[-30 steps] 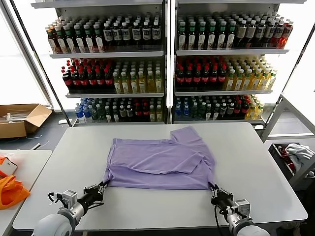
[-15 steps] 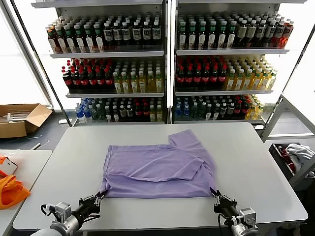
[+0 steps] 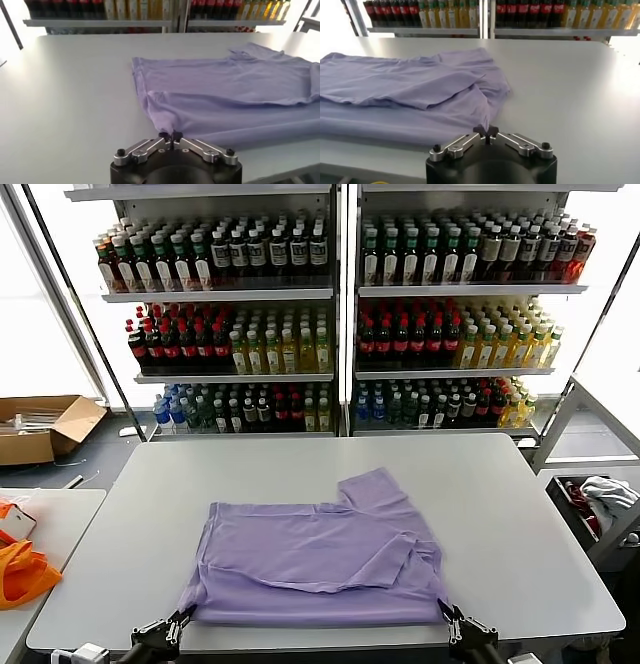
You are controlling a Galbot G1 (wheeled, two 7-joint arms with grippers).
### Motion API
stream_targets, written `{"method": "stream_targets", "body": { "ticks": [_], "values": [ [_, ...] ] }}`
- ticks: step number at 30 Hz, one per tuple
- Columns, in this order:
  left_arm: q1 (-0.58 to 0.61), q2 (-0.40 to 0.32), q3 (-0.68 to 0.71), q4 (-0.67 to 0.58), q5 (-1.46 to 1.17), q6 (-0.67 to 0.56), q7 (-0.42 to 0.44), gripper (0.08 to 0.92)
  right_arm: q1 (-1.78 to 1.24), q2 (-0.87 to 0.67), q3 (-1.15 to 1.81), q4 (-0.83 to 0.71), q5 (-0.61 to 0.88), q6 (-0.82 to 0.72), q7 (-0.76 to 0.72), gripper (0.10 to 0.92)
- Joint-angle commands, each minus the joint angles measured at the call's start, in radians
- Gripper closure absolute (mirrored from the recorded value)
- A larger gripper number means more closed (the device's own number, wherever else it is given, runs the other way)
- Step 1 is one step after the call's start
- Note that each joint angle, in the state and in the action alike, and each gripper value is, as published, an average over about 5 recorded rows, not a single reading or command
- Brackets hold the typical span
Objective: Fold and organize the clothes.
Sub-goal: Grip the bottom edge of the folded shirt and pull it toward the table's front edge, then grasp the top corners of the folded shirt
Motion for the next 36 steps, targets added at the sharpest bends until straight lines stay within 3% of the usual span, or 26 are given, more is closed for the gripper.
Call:
{"method": "stream_targets", "body": {
  "ticks": [1, 12, 16, 20, 26, 30, 36],
  "values": [
    [0.090, -0.053, -0.105, -0.072, 0.039, -0.011, 0.034, 0.864, -0.046, 0.014, 0.050, 0.070, -0.012, -0.018, -0.011, 0.782],
    [-0.015, 0.060, -0.144, -0.051, 0.000, -0.001, 0.034, 0.550, 0.109, -0.069, 0.206, 0.093, 0.110, -0.061, -0.031, 0.462],
    [-0.137, 0.155, -0.101, 0.010, -0.031, 0.005, 0.051, 0.438, 0.293, -0.145, 0.143, 0.005, 0.144, -0.096, -0.086, 0.349],
    [-0.280, 0.232, -0.017, 0.148, -0.020, 0.007, 0.117, 0.317, 0.554, -0.190, 0.011, -0.172, 0.141, -0.143, -0.173, 0.241],
    [-0.498, 0.324, 0.124, 0.322, -0.059, 0.024, 0.154, 0.188, 0.901, -0.209, -0.188, -0.465, 0.109, -0.237, -0.305, 0.203],
    [-0.651, 0.355, 0.223, 0.435, -0.104, 0.031, 0.156, 0.178, 1.077, -0.188, -0.300, -0.626, 0.105, -0.246, -0.325, 0.202],
    [-0.830, 0.348, 0.371, 0.588, -0.116, 0.029, 0.156, 0.177, 1.234, -0.124, -0.419, -0.837, 0.094, -0.237, -0.343, 0.203]
  ]
}}
